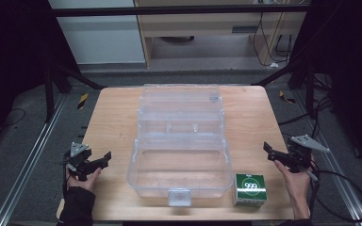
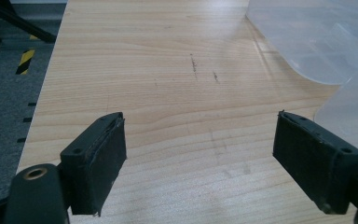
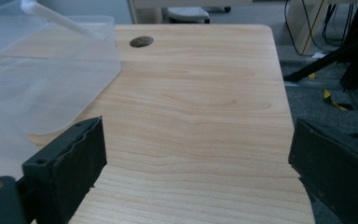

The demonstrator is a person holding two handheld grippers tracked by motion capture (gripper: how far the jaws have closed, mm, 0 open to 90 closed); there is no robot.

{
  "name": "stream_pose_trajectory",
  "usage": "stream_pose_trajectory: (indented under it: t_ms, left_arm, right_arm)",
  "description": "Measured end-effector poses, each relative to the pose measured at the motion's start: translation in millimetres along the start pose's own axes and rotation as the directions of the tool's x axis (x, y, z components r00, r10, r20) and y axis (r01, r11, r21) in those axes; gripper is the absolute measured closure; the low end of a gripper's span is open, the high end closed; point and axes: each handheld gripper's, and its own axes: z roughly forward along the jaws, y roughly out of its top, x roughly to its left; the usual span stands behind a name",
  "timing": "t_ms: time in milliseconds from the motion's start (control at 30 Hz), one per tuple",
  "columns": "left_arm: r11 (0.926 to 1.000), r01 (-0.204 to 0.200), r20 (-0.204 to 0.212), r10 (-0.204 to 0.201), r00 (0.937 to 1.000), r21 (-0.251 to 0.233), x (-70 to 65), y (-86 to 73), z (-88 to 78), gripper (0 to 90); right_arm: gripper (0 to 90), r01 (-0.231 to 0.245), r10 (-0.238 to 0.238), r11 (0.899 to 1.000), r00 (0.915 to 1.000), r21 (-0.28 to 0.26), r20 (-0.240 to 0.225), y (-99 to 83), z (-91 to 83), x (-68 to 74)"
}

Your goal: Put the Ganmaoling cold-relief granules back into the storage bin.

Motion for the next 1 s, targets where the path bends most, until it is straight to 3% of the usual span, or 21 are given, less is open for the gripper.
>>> stream_pose_trajectory:
  t_ms: [100, 233, 300, 500, 567, 900, 933, 967, 1000]
  left_arm:
    - [0.9998, -0.018, -0.003, 0.018, 0.9998, 0.010, -1.2, -0.2, 0.6, 16.6]
    - [0.9992, -0.034, -0.003, 0.034, 0.9994, 0.021, -3.3, -0.6, 1.9, 16.5]
    - [0.9990, -0.037, 0.000, 0.038, 0.9993, 0.023, -3.5, -0.7, 2.1, 16.5]
    - [0.9984, -0.048, 0.007, 0.048, 0.9988, 0.028, -5.9, -1.3, 3.2, 16.5]
    - [0.9982, -0.051, 0.009, 0.051, 0.9987, 0.031, -6.4, -1.7, 3.7, 16.5]
    - [0.9963, -0.072, 0.019, 0.071, 0.9973, 0.048, -10.4, -3.4, 6.0, 16.4]
    - [0.9959, -0.073, 0.018, 0.073, 0.9972, 0.052, -10.5, -3.7, 6.5, 16.5]
    - [0.9959, -0.073, 0.018, 0.073, 0.9972, 0.052, -10.5, -3.7, 6.5, 16.5]
    - [0.9959, -0.073, 0.018, 0.073, 0.9972, 0.053, -10.5, -3.8, 6.7, 16.5]
  right_arm:
    - [6.2, -0.003, 0.003, 1.000, 0.9999, -0.009, -0.015, 2.3, -5.1, -1.5]
    - [8.4, -0.005, 0.004, 1.000, 0.9964, -0.011, -0.085, 11.2, -15.2, -1.6]
    - [9.0, -0.002, 0.001, 1.000, 0.9956, -0.010, -0.094, 13.1, -17.0, -0.3]
    - [10.8, 0.076, -0.081, 0.996, 0.9889, -0.045, -0.125, 25.7, -26.5, 15.7]
    - [10.7, 0.080, -0.085, 0.996, 0.9877, -0.041, -0.131, 27.6, -27.5, 18.2]
    - [8.1, 0.167, -0.170, 0.985, 0.9638, -0.032, -0.205, 44.6, -32.9, 40.1]
    - [8.0, 0.192, -0.194, 0.981, 0.9551, -0.033, -0.224, 48.1, -34.1, 44.5]
    - [8.0, 0.192, -0.194, 0.981, 0.9551, -0.033, -0.224, 48.1, -34.1, 44.5]
    - [7.7, 0.217, -0.218, 0.976, 0.9455, -0.029, -0.242, 51.6, -35.8, 49.0]
